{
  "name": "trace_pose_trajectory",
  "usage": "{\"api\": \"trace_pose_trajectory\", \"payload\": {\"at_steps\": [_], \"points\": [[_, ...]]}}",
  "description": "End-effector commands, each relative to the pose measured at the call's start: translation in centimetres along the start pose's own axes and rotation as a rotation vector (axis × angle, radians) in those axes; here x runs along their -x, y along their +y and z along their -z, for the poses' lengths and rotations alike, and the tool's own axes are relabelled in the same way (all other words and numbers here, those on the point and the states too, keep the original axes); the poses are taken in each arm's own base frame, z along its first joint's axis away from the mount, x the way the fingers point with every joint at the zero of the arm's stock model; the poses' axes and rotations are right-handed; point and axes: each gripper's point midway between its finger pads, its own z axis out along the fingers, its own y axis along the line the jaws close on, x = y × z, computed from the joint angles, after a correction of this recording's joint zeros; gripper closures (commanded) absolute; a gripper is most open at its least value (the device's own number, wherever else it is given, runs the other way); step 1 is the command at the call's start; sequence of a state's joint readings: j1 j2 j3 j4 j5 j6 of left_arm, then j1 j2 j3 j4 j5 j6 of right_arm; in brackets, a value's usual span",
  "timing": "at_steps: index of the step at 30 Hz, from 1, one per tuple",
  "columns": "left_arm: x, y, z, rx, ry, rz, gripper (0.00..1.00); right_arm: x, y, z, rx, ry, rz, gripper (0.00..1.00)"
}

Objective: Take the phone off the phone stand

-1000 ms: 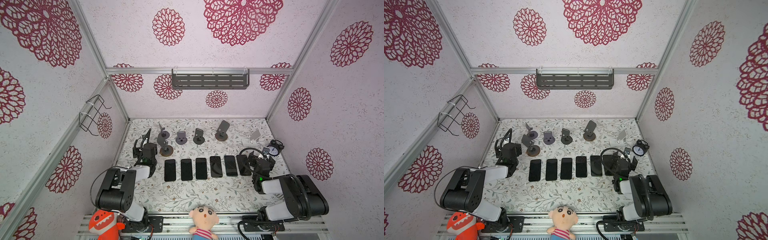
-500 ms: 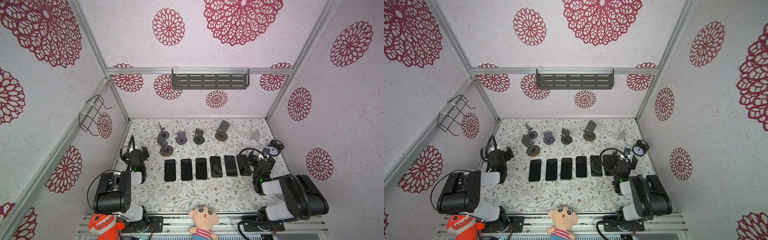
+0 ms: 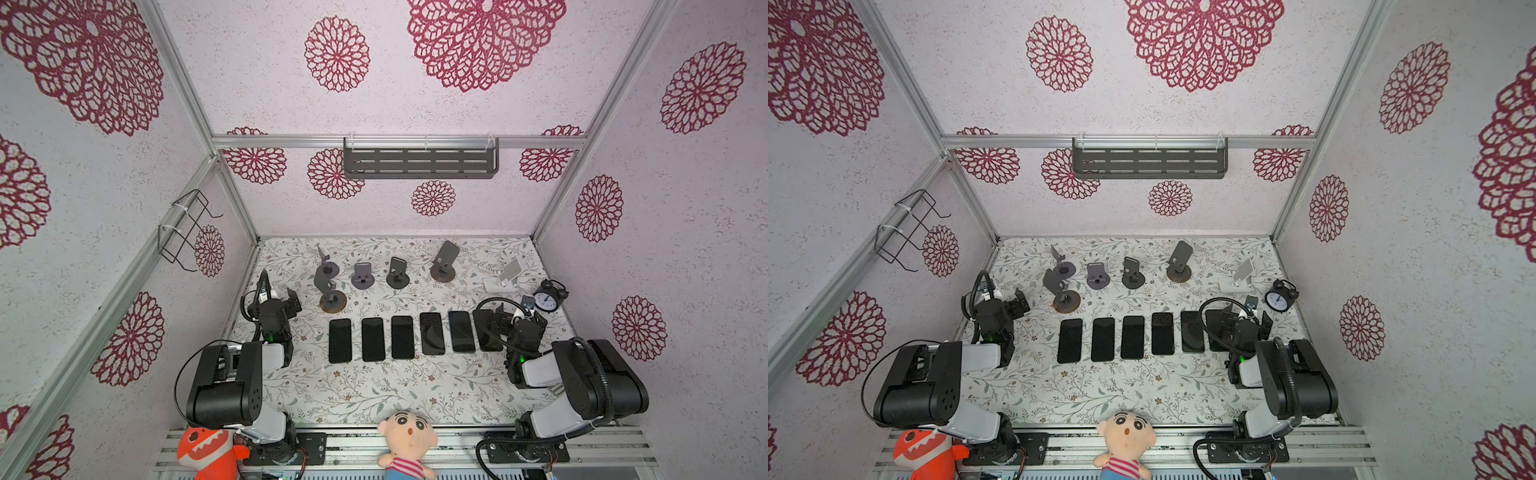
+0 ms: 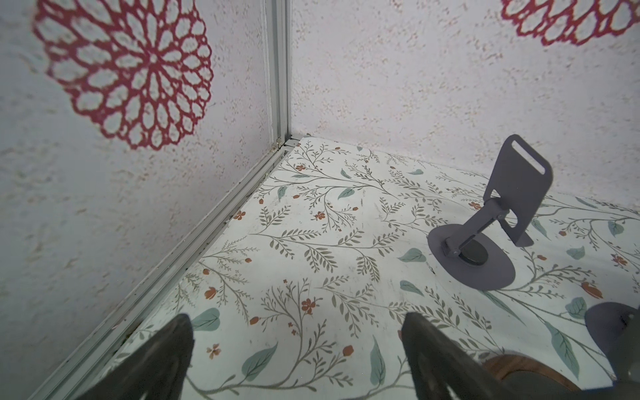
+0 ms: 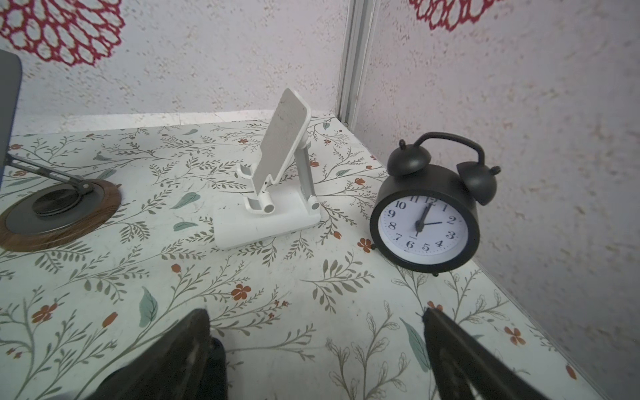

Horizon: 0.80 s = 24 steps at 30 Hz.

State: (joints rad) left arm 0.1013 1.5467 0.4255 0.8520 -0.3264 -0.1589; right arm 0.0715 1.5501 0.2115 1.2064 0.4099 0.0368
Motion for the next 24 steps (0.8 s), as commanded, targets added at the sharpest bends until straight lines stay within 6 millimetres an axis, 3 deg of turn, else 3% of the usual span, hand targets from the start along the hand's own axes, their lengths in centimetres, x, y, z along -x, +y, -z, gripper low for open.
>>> {"api": "trace_pose_trajectory", "payload": {"at_steps": [1,24], "points": [[0.22,-0.09,-0.02,-0.007,-0.016,0.002,0.03,2.23,0.16,-0.30,0.007,-0.071,-0.033,0.01],[0.20,-0.09,-0.03,-0.007,-0.015,0.002,0.03,2.14,0.19,-0.44,0.005,-0.061,-0.035,0.01]]}}
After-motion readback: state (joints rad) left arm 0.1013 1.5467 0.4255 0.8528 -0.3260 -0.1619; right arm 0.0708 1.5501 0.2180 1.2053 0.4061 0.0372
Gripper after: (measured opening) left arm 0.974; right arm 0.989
